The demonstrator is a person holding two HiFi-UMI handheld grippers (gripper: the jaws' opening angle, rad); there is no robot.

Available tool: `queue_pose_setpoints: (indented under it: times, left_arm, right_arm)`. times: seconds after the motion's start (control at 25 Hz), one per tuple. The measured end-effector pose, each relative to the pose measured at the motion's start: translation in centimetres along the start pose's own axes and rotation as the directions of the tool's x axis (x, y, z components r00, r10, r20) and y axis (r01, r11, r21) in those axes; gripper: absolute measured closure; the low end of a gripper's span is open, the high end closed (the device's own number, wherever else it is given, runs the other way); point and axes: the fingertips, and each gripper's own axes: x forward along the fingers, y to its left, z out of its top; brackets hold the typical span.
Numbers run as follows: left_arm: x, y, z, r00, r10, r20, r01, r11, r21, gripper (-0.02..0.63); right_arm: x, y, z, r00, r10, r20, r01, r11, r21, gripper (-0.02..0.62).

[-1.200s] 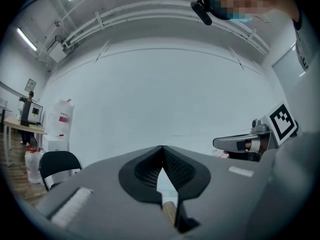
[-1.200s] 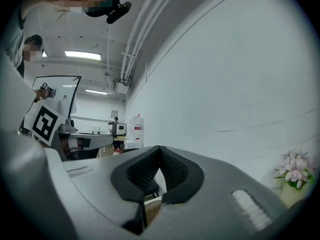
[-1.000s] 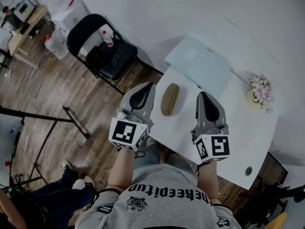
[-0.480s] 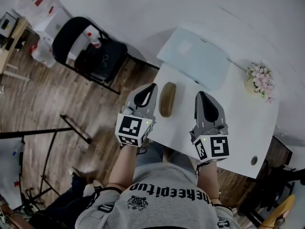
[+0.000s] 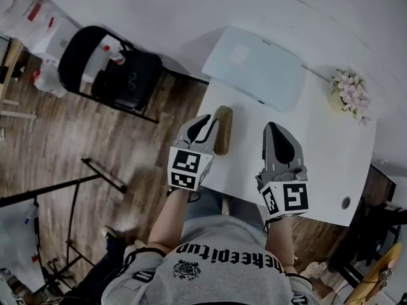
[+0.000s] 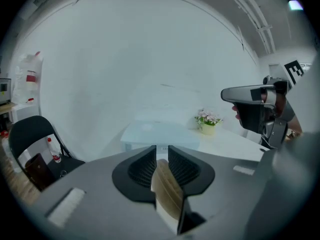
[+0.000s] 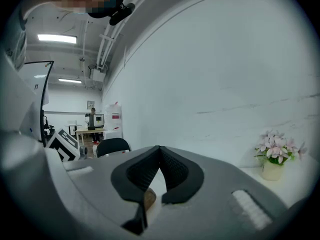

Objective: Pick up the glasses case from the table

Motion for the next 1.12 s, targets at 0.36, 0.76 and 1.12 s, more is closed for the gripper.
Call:
queue_pose_setpoints:
  times: [0.36,0.76,1.12]
  left_arm:
    - [2.5,-0.7,-2.8,0.991,-0.058,-0.120,0.053,0.998,-0.042,0.433]
    - [4.6,-1.0,-5.0,0.974,-0.053,-0.221,0.046,0.998,-0.035,0.359]
    - [5.4,-1.2,-6.3,0.958,-0.055,-0.280,0.042,0.998,-0.054,0.314]
  right_arm:
    - [-0.9,-1.2,-0.9,0.997,-0.069,-0.028,0.069,0.998,0.007,0.591]
    - [-2.2,-2.8,-1.6,0.988,-0.145,-0.055,0.145,0.989,0.004,0.591]
    - [-3.3,-4.2,-1.8,0.977,-0.202,-0.065,0.203,0.979,0.007,0.591]
